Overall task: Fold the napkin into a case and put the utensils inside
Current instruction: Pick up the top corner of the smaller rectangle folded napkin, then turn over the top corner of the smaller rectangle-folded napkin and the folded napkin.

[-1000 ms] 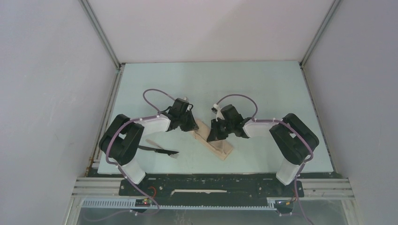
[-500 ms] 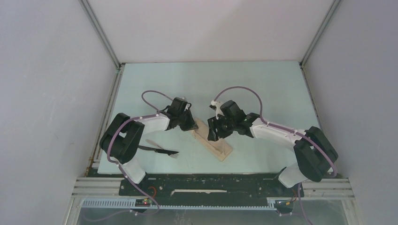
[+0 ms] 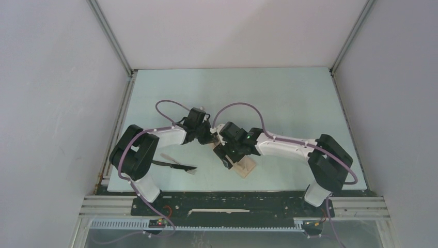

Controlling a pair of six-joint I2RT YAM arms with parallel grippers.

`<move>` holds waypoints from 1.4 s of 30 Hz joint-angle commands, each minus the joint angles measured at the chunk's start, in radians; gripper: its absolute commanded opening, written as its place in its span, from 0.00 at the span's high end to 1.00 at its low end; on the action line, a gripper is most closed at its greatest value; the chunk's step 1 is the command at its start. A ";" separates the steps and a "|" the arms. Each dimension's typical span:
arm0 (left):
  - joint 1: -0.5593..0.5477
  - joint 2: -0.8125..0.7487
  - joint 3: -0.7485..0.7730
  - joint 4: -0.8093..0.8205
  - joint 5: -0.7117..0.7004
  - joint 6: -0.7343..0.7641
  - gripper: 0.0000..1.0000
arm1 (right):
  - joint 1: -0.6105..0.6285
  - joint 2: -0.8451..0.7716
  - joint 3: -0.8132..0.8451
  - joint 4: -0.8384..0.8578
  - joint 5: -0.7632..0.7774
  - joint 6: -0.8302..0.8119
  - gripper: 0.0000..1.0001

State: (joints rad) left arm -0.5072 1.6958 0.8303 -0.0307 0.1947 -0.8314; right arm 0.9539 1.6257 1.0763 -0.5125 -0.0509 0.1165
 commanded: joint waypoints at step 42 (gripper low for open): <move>0.243 -0.694 0.023 -0.404 -0.034 0.192 0.67 | 0.066 -0.026 -0.068 0.216 -0.144 0.225 1.00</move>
State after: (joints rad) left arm -0.2955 1.0801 0.8242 -0.2867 0.1936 -0.7094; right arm 1.0565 1.7050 1.0348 -0.4198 0.0814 0.2363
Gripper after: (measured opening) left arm 0.315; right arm 0.015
